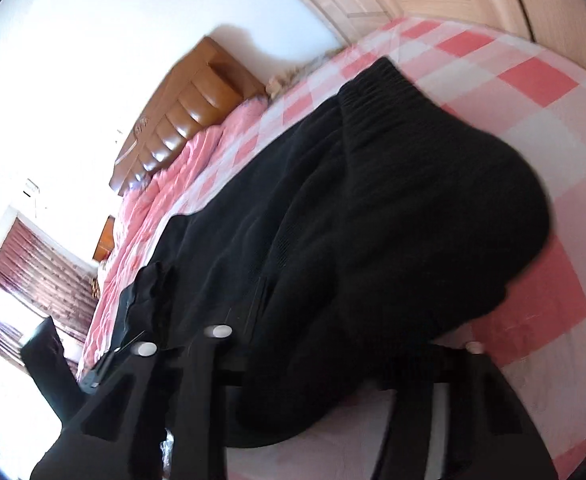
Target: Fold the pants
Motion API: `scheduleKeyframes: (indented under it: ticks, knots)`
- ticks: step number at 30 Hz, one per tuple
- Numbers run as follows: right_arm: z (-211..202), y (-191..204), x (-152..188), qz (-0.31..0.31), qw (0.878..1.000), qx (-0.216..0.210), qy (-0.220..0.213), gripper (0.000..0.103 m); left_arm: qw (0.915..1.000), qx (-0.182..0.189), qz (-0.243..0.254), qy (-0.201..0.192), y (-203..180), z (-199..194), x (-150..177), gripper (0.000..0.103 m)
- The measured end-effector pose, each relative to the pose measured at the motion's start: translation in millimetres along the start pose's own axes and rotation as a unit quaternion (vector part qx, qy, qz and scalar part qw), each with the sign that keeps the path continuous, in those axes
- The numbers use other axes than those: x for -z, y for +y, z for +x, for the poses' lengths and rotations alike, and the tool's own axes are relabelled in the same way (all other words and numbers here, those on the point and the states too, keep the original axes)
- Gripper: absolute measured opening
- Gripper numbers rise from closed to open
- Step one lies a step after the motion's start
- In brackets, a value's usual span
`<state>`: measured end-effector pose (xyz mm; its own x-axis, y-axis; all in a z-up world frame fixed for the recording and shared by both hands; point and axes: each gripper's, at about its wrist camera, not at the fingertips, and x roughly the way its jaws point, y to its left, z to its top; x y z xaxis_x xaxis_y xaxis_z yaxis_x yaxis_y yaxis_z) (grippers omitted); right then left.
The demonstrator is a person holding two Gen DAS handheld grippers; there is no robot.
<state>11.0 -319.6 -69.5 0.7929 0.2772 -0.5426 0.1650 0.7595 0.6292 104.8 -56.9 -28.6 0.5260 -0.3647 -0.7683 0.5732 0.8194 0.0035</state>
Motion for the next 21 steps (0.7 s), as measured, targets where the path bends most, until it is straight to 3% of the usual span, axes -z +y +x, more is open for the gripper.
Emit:
scheduleKeyframes:
  ticks: [2, 4, 5, 7, 10, 12, 14, 15, 17, 18, 21]
  knots:
    - [-4.4, 8.3, 2.1, -0.026, 0.999, 0.007, -0.021, 0.044, 0.9968, 0.062, -0.047, 0.014, 20.0, -13.1, -26.1, 0.101]
    - [-7.7, 32.4, 5.1, -0.094, 0.994, 0.037, -0.049, 0.043, 0.9878, 0.122, -0.090, 0.034, 35.0, -22.7, -64.2, 0.101]
    - [-8.3, 44.6, 8.3, -0.132, 0.988, 0.058, -0.061, 0.043, 0.9817, 0.158, -0.088, 0.062, 29.9, -24.9, -92.5, 0.101]
    - [-2.6, 66.9, 15.2, -0.206, 0.970, 0.107, -0.077, 0.043, 0.9751, 0.187, -0.051, 0.109, 5.0, -24.7, -130.8, 0.101]
    - [9.1, 82.3, 18.9, -0.254, 0.950, 0.157, -0.085, 0.043, 0.9728, 0.165, 0.016, 0.162, -53.8, -18.3, -189.6, 0.101]
    - [15.8, 87.8, 21.1, -0.265, 0.944, 0.175, -0.085, 0.043, 0.9666, 0.148, 0.061, 0.200, -96.9, -4.0, -217.6, 0.101]
    - [20.2, 90.7, 21.7, -0.270, 0.942, 0.182, -0.086, 0.043, 0.9494, 0.102, 0.147, 0.258, -156.8, 20.9, -229.0, 0.101]
    - [22.0, 91.7, 21.1, -0.272, 0.940, 0.185, -0.086, 0.043, 0.9361, 0.086, 0.187, 0.285, -183.2, 31.2, -225.8, 0.101]
    - [18.4, 90.4, 23.3, -0.276, 0.939, 0.187, -0.086, 0.043, 0.9040, 0.042, 0.278, 0.322, -232.3, 47.6, -207.5, 0.101]
    - [18.5, 88.7, 23.7, -0.276, 0.939, 0.185, -0.085, 0.043, 0.8909, 0.015, 0.316, 0.326, -250.3, 53.9, -197.1, 0.101]
    - [16.8, 87.2, 27.5, -0.273, 0.942, 0.176, -0.084, 0.043, 0.8383, -0.093, 0.420, 0.335, -283.6, 77.7, -165.4, 0.101]
